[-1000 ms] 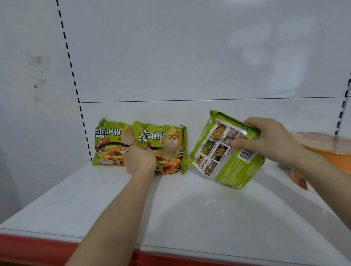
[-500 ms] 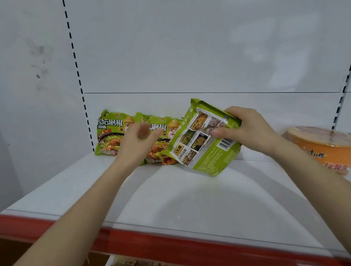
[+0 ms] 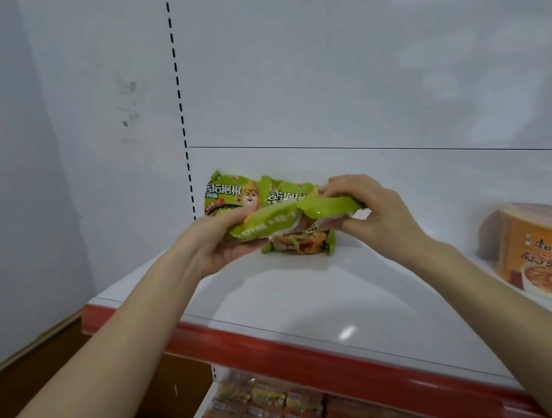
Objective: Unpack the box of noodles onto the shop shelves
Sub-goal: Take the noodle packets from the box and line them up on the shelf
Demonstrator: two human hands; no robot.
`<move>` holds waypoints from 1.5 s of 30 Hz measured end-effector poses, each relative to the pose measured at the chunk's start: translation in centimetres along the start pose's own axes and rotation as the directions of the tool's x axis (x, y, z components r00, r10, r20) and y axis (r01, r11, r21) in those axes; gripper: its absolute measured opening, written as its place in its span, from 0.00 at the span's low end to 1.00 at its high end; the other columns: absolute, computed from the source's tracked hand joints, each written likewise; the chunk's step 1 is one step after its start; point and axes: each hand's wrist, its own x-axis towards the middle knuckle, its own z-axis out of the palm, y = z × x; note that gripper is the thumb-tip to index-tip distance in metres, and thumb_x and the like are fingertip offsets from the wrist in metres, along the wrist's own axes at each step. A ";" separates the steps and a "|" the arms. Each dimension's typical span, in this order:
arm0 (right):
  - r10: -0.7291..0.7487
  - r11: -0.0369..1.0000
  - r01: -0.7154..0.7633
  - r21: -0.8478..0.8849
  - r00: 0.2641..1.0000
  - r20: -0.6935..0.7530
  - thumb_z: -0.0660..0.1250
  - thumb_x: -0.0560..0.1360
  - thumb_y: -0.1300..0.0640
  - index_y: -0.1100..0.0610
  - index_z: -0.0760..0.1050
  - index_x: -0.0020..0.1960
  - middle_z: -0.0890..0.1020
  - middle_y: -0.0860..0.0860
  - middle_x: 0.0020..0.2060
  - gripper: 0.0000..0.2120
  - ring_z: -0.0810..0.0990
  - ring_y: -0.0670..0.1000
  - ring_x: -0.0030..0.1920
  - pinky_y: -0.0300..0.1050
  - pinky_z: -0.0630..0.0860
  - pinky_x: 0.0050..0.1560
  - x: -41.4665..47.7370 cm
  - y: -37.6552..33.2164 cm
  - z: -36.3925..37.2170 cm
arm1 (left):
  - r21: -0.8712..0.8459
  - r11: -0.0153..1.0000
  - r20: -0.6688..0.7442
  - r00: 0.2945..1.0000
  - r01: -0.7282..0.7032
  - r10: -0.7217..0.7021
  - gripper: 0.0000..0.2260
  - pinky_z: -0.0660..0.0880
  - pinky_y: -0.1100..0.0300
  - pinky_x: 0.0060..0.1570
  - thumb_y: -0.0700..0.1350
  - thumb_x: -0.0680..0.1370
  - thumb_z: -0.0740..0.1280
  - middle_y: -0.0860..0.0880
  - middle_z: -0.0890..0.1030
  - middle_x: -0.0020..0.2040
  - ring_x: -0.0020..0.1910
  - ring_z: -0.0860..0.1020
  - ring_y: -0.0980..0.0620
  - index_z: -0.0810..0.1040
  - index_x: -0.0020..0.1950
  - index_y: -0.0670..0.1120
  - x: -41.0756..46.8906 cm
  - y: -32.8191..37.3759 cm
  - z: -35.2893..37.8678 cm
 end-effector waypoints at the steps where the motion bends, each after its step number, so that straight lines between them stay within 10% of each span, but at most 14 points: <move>1: -0.059 0.995 0.061 -0.075 0.998 0.030 0.71 0.65 0.52 0.46 0.73 0.53 0.79 0.41 0.52 0.17 0.72 0.44 0.57 0.31 0.65 0.59 0.1 0.3 0.1 | -0.028 0.999 -0.023 0.999 -0.036 0.036 0.04 0.81 0.59 0.32 0.39 0.74 0.67 0.46 0.83 0.34 0.30 0.82 0.52 0.78 0.46 0.39 -0.1 0.0 -0.3; 8: 0.441 0.892 -0.450 0.031 0.884 0.154 0.62 0.75 0.68 0.57 0.68 0.66 0.73 0.49 0.59 0.21 0.76 0.52 0.57 0.39 0.69 0.53 1.0 0.8 -0.6 | -0.087 0.946 -0.212 0.934 -0.311 0.288 0.07 0.79 0.65 0.30 0.32 0.72 0.68 0.45 0.80 0.42 0.31 0.81 0.55 0.77 0.47 0.42 -1.1 -0.8 -2.1; 12: 0.684 0.619 -0.720 0.313 0.690 0.236 0.61 0.78 0.54 0.56 0.68 0.64 0.79 0.53 0.50 0.16 0.79 0.50 0.43 0.47 0.77 0.46 2.5 -0.3 0.5 | -0.061 0.918 -0.216 0.903 -0.391 0.370 0.10 0.79 0.65 0.31 0.31 0.72 0.68 0.46 0.79 0.46 0.37 0.80 0.52 0.76 0.49 0.43 -1.8 -1.3 -2.1; 20: 0.698 0.511 -0.674 0.534 0.688 0.201 0.71 0.71 0.60 0.59 0.71 0.59 0.80 0.52 0.41 0.18 0.80 0.47 0.35 0.36 0.78 0.28 3.7 -1.2 2.8 | 0.122 0.919 -0.126 0.912 -0.375 0.389 0.13 0.76 0.62 0.33 0.36 0.72 0.70 0.47 0.78 0.51 0.41 0.79 0.53 0.74 0.53 0.46 -2.3 -1.4 -2.6; 27: 0.357 0.915 -0.381 0.132 0.918 0.173 0.74 0.67 0.60 0.52 0.71 0.59 0.76 0.46 0.50 0.22 0.78 0.46 0.49 0.40 0.78 0.48 4.9 -3.0 2.9 | 0.841 0.245 0.208 0.706 -0.483 0.677 0.39 0.60 0.64 0.62 0.49 0.67 0.76 0.51 0.64 0.71 0.69 0.64 0.54 0.60 0.73 0.48 -2.9 2.4 -2.2; 32: 0.280 0.951 -0.295 0.089 0.949 0.147 0.75 0.67 0.56 0.50 0.69 0.61 0.77 0.44 0.51 0.26 0.77 0.42 0.48 0.33 0.71 0.47 5.6 -3.5 3.9 | 0.894 0.035 0.364 0.771 -0.446 0.523 0.21 0.70 0.60 0.51 0.47 0.72 0.71 0.46 0.78 0.57 0.56 0.75 0.48 0.73 0.64 0.46 -2.1 3.5 -0.9; 35: 0.377 0.914 -0.368 0.170 0.926 -0.024 0.75 0.67 0.54 0.52 0.65 0.68 0.73 0.47 0.61 0.33 0.72 0.44 0.59 0.34 0.67 0.54 5.2 -2.3 3.5 | 0.883 0.146 0.266 0.732 -0.445 0.627 0.12 0.68 0.59 0.45 0.46 0.73 0.70 0.46 0.78 0.48 0.47 0.74 0.49 0.77 0.53 0.43 -1.2 3.1 -1.9; 40: 0.695 0.662 -0.678 0.321 0.715 0.077 0.72 0.69 0.48 0.57 0.63 0.69 0.73 0.54 0.63 0.34 0.74 0.52 0.59 0.47 0.73 0.57 4.1 -0.2 3.9 | 0.381 0.816 -0.152 0.841 -0.434 0.518 0.12 0.77 0.51 0.49 0.41 0.74 0.69 0.44 0.78 0.50 0.50 0.78 0.46 0.74 0.55 0.41 0.0 1.5 -2.6; 45: 0.761 0.483 -0.760 0.434 0.610 0.221 0.72 0.69 0.49 0.58 0.70 0.63 0.78 0.53 0.55 0.27 0.79 0.50 0.51 0.46 0.77 0.48 4.3 0.3 5.4 | 0.030 0.929 -0.211 0.906 -0.368 0.366 0.15 0.77 0.54 0.48 0.38 0.76 0.67 0.43 0.78 0.54 0.51 0.78 0.46 0.71 0.61 0.37 1.1 -0.1 0.0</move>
